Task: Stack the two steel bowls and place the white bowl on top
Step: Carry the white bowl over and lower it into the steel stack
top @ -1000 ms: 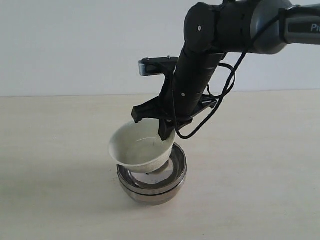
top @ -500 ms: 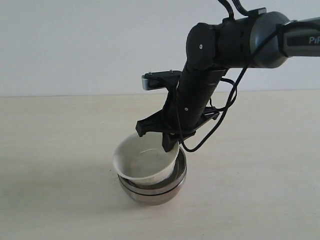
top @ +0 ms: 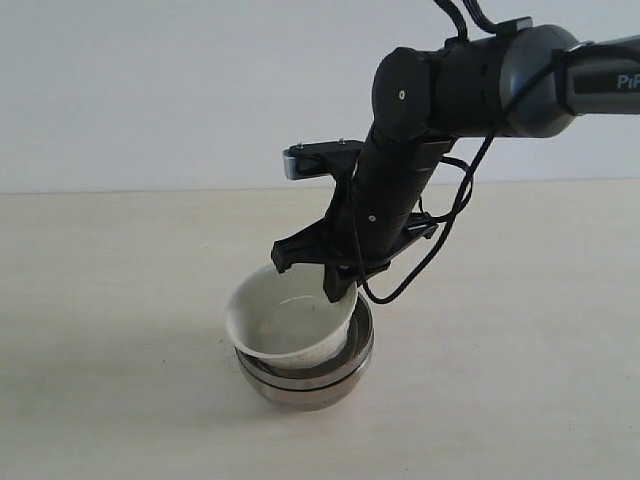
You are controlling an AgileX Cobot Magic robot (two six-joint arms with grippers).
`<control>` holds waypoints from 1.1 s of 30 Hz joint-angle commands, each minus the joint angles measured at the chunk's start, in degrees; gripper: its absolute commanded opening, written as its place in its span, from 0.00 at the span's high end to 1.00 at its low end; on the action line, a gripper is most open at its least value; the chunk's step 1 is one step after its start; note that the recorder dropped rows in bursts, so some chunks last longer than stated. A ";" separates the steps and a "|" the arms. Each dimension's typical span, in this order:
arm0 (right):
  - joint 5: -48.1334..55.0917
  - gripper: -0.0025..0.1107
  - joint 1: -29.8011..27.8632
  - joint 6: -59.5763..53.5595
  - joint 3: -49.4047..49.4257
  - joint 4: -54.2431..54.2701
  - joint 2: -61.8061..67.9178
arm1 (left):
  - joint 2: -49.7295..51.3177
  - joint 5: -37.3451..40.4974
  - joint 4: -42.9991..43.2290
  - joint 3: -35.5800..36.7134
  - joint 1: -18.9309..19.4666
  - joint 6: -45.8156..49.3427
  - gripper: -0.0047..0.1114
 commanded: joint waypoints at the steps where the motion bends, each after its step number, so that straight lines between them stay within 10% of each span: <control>1: -0.46 0.98 -0.22 -0.44 0.14 -0.93 -0.99 | -0.12 -0.12 0.26 0.17 0.18 -0.55 0.93; 29: -4.08 0.97 -0.11 -0.17 1.24 -1.32 2.90 | -0.12 -0.12 0.26 0.17 0.18 -0.55 0.93; 33: -3.95 0.83 -0.11 0.19 1.24 -1.32 2.90 | -0.12 -0.12 0.26 0.17 0.18 -0.55 0.93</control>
